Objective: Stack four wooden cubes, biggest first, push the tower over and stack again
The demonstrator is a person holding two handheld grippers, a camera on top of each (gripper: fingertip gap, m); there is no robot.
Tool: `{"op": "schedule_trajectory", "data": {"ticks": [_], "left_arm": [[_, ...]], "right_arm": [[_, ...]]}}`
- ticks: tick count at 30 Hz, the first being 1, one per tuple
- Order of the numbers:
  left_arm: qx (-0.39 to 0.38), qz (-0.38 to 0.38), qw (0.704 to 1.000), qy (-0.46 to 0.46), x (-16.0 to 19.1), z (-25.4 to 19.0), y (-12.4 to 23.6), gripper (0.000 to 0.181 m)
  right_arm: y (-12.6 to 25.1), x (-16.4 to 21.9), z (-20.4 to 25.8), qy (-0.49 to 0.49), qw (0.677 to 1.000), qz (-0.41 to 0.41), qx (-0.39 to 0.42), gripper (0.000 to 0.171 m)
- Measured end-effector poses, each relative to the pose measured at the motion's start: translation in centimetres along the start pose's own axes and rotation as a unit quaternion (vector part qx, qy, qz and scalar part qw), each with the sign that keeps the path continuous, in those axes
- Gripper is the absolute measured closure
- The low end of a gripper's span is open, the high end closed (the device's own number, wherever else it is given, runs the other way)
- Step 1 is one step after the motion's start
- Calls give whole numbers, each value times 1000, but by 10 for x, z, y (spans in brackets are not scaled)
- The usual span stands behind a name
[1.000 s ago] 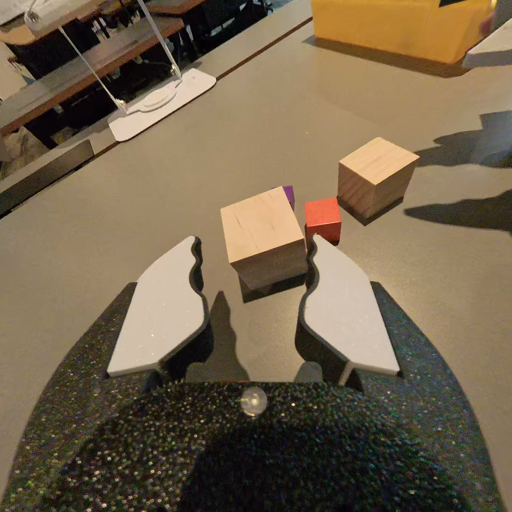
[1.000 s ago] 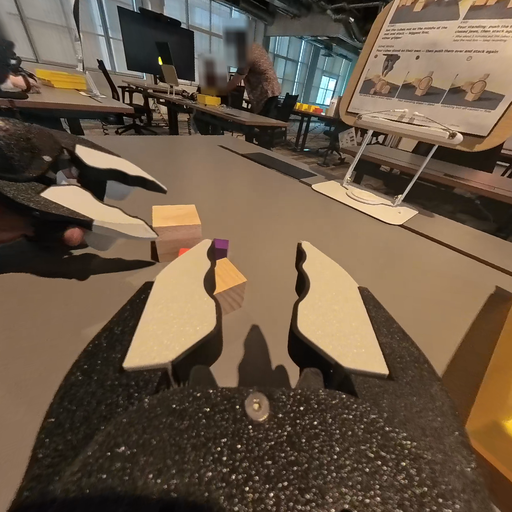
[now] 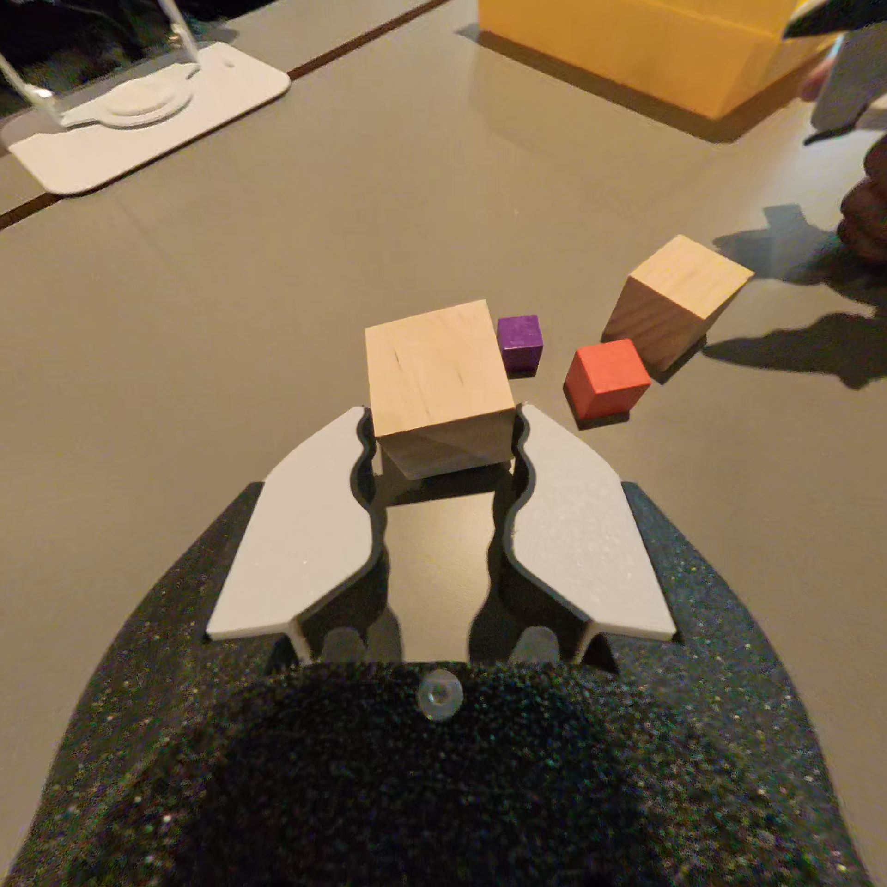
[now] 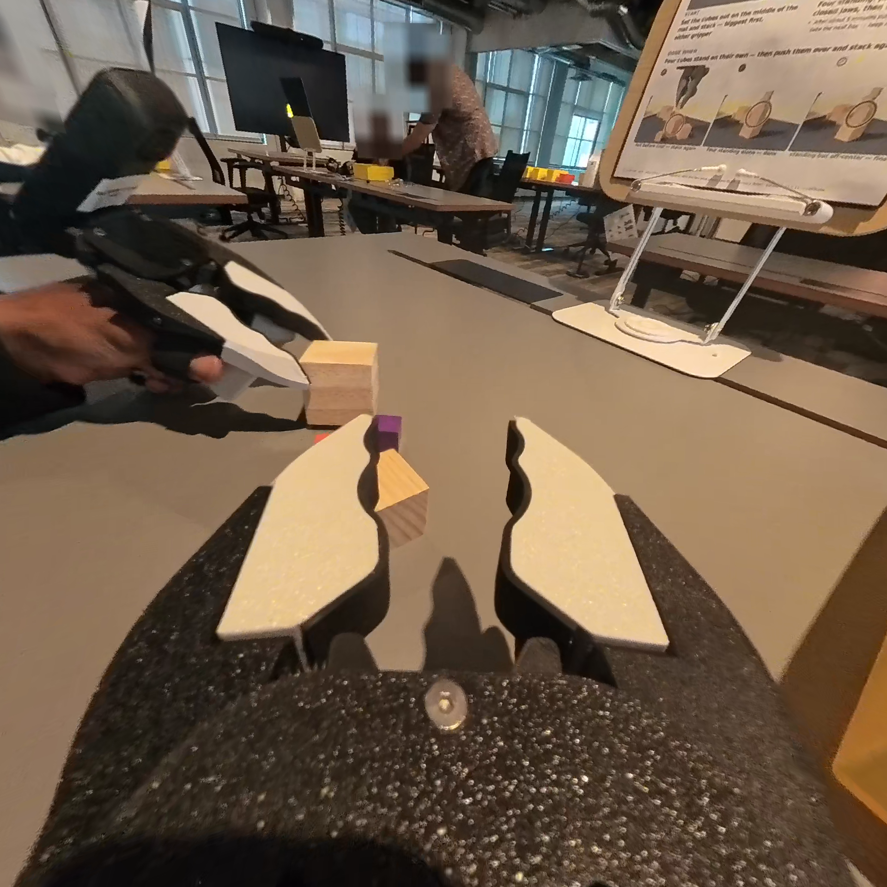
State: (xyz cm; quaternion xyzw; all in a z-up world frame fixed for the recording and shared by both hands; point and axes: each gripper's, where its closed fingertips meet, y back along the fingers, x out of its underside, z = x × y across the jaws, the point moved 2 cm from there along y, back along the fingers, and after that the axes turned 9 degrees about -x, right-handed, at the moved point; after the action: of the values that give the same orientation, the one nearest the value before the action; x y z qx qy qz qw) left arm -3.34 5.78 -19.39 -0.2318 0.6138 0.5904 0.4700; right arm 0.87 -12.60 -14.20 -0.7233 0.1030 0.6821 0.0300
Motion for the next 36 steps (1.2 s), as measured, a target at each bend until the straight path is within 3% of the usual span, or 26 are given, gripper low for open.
{"op": "schedule_trajectory", "data": {"ticks": [9, 13, 16, 21, 26, 33, 36], "left_arm": [[148, 30, 974, -171, -20, 41, -46, 126], [217, -17, 959, -183, -34, 45, -72, 126], [255, -49, 949, -180, -36, 39, -75, 126], [234, -86, 945, -213, -33, 36, -70, 126], [210, -90, 949, -216, -34, 34, -71, 125], [183, -31, 975, -122, -34, 39, -79, 107], [197, -17, 977, -81, -36, 36, -79, 107]], "right_arm": [[-36, -31, -16, 11, 998, 13, -63, 122], [-79, -49, -35, 19, 994, 15, -108, 121], [-108, -39, -53, 17, 990, 15, -136, 119], [-130, -10, -61, 20, 983, -6, -182, 117], [-117, -9, -45, 75, 978, -27, -195, 120], [-105, -13, -55, 22, 983, -49, -174, 118], [-101, -15, -61, -12, 984, -59, -169, 118]]}}
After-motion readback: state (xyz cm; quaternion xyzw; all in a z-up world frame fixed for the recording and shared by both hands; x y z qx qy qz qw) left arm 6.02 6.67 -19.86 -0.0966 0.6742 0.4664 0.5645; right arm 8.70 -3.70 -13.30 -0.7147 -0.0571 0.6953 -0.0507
